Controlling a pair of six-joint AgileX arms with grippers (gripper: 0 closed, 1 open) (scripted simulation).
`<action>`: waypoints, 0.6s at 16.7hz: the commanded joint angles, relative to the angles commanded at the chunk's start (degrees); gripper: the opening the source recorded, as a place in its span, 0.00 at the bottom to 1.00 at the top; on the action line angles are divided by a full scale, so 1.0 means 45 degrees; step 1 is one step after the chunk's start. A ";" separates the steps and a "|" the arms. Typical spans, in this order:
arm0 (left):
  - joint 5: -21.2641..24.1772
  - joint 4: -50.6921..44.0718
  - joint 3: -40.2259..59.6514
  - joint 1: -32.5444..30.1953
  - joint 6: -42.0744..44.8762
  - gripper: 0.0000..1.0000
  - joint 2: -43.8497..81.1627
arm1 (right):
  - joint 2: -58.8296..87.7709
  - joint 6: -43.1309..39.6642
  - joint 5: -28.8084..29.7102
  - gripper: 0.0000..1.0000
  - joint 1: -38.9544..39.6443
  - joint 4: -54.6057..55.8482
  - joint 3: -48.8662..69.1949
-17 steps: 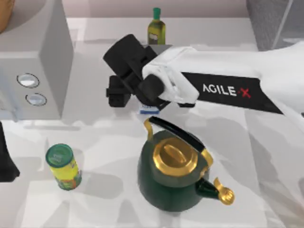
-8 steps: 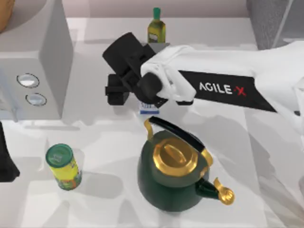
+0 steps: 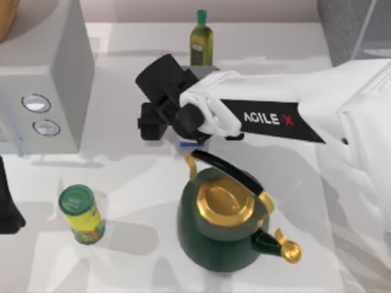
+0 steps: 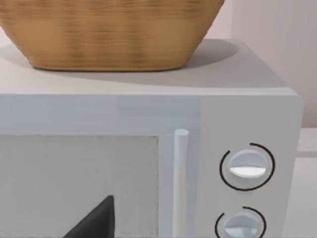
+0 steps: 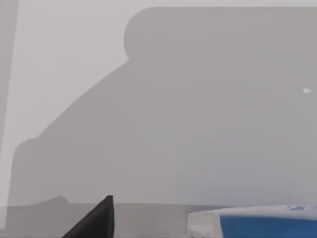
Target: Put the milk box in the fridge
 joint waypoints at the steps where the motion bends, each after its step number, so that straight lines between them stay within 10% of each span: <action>1: 0.0000 0.0000 0.0000 0.0000 0.0000 1.00 0.0000 | 0.0000 0.0000 0.0000 1.00 0.0000 0.0000 0.0000; 10: 0.0000 0.0000 0.0000 0.0000 0.0000 1.00 0.0000 | 0.0000 0.0000 0.0000 0.40 0.0000 0.0000 0.0000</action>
